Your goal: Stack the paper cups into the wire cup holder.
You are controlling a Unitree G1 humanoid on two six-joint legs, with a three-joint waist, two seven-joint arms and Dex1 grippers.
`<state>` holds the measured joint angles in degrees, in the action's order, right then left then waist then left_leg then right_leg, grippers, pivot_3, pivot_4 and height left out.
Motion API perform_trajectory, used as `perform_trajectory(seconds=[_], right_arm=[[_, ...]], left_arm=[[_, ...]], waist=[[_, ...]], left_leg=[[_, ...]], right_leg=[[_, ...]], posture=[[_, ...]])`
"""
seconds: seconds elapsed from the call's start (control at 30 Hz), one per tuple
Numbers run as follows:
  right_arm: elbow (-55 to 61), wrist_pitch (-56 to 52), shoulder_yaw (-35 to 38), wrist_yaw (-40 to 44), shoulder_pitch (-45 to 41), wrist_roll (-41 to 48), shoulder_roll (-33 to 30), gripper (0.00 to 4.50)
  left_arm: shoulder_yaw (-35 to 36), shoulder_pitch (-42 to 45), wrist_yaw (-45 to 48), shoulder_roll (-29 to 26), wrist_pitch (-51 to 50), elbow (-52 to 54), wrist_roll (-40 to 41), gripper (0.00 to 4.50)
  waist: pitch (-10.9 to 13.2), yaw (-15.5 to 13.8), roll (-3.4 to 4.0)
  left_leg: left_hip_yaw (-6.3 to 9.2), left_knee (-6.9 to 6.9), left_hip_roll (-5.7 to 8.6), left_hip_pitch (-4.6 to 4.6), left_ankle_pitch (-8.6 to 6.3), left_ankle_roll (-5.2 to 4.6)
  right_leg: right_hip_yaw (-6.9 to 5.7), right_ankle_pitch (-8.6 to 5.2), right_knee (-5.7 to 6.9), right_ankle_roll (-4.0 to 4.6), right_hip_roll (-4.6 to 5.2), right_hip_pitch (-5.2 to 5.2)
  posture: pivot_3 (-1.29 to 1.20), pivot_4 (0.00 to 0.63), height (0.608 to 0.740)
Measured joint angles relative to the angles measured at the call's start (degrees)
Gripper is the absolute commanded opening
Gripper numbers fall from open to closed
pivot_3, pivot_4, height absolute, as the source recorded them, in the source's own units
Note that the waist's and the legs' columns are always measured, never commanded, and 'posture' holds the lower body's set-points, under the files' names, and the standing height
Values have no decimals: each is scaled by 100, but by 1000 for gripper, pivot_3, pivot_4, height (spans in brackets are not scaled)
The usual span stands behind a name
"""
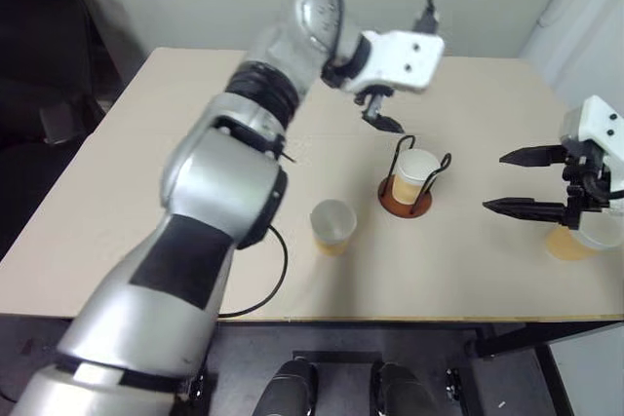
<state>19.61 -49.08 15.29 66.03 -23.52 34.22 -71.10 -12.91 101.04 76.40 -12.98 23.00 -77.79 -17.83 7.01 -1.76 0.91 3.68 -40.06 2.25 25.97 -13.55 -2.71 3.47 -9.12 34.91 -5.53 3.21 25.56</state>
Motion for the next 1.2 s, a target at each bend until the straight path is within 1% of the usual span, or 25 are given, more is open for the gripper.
perform_trajectory(seconds=[0.1, 0.2, 0.33, 0.47, 0.53, 0.67, 0.8, 0.93, 1.07, 1.2], right_arm=[[50, -80, 20, -106, -3, 80, 10, 4290], [29, -173, 43, -217, -82, 202, 28, 4290], [4, -356, 164, -367, -265, 401, 60, 4290], [16, -391, 167, -462, -137, 419, 70, 4290], [9, -349, 164, -465, 55, 346, 54, 4290], [-73, 21, 147, -284, 754, -81, -248, 4290], [-232, 264, 206, -85, 1207, -321, -370, 4290], [-353, 426, 534, 73, 1530, -541, -488, 4290], [-488, 617, 1020, 337, 1967, -878, -679, 4290], [-775, 1008, 1395, 650, 2584, -1415, -755, 4290]], left_arm=[[337, -217, 694, -277, -313, 31, 377, 3868], [479, -467, 1307, -465, -702, 39, 740, 3868], [381, -688, 1397, -524, -1493, 363, 1667, 3868], [59, -1045, 1411, -598, -2336, 1172, 2745, 3868], [-67, -1217, 1414, -644, -2618, 1475, 3109, 3868], [-270, -1551, 1420, -750, -3110, 2047, 3718, 3868], [-453, -1741, 1422, -899, -3617, 2708, 4319, 3868], [-846, -2095, 1425, -1165, -3803, 3392, 4783, 3868], [-1234, -2275, 1425, -1314, -3777, 3604, 4942, 3868], [-1319, -2275, 1425, -1357, -3664, 3625, 5001, 3868]], waist=[[-2, 4, 4], [-2, -19, 5], [-2, -50, 5], [-2, -42, 6], [-3, -40, 7], [-2, -46, 15], [-2, -42, 17], [-3, -33, 24], [-3, -45, 23], [-2, -48, 24]], left_leg=[[0, -3, 0, 0, 0, -1], [3, -8, 1, 5, 5, -6], [4, -10, 3, 9, 7, -8], [-2, -6, 1, 5, 8, -6], [3, -6, -4, 4, 10, -2], [-1, -7, 0, 4, 12, 0], [-5, -9, 0, 1, 17, -4], [-8, -8, -1, -10, 24, -8], [-2, -8, 0, -6, 41, -8], [1, -8, 3, -6, 32, -42]], right_leg=[[0, -1, 3, 1, 1, 0], [-4, 0, 4, 1, 3, 0], [-9, 4, 1, 0, 10, -3], [-12, 6, 4, 0, 4, -2], [-9, 7, 7, 0, 8, -2], [-13, 9, 5, -2, 3, -5], [-4, 11, 3, -7, 11, -8], [0, 12, 4, -8, 10, -18], [-4, 21, 1, 1, 9, -20], [-2, 14, -5, 34, 12, -26]], posture=[[0, 150, 740], [0, 150, 740], [0, 150, 740], [0, 150, 740], [0, 150, 740], [0, 150, 740], [0, 150, 740], [0, 150, 740], [0, 150, 740], [0, 150, 740]])
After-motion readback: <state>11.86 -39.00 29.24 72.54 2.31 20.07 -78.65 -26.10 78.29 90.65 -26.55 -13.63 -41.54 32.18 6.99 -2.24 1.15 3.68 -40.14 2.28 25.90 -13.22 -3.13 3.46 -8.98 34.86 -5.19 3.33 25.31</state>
